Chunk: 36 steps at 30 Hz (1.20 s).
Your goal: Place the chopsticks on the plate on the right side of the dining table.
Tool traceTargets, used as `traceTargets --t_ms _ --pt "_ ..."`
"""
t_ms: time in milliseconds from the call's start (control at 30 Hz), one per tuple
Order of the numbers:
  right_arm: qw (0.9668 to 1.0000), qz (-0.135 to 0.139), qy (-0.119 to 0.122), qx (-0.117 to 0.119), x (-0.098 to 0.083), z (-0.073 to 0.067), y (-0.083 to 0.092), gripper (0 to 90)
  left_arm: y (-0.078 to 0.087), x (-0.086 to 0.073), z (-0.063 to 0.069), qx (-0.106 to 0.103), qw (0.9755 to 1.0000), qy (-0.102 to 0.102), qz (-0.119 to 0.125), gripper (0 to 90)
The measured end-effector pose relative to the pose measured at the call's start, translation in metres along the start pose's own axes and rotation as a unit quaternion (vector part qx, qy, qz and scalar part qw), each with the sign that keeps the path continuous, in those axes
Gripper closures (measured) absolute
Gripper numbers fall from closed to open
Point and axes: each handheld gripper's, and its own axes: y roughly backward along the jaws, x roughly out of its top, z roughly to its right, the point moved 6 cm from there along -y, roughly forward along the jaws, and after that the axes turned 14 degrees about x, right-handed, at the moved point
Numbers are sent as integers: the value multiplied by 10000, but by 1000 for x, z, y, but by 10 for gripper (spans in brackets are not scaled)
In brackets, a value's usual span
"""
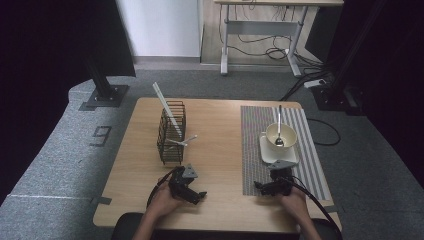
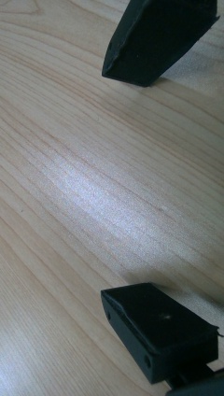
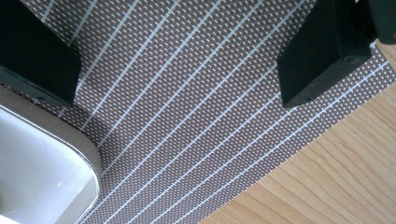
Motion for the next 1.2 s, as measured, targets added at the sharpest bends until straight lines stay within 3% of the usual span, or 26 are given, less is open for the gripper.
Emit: traceTargets --t_ms 833,933,1033,1200 --pt "10000 -1 -4 -1 0 0 0 0 1 0 6 -128 9998 -128 32 0" --pt "9999 -103 -7 37 0 -2 2 8 1 0 6 -128 9998 -127 32 0" --pt "9998 -178 66 -7 0 -3 6 10 1 0 6 -129 9998 -130 32 0" --pt "9997 -20 204 112 10 -10 12 0 1 0 6 -128 9998 -130 33 0"
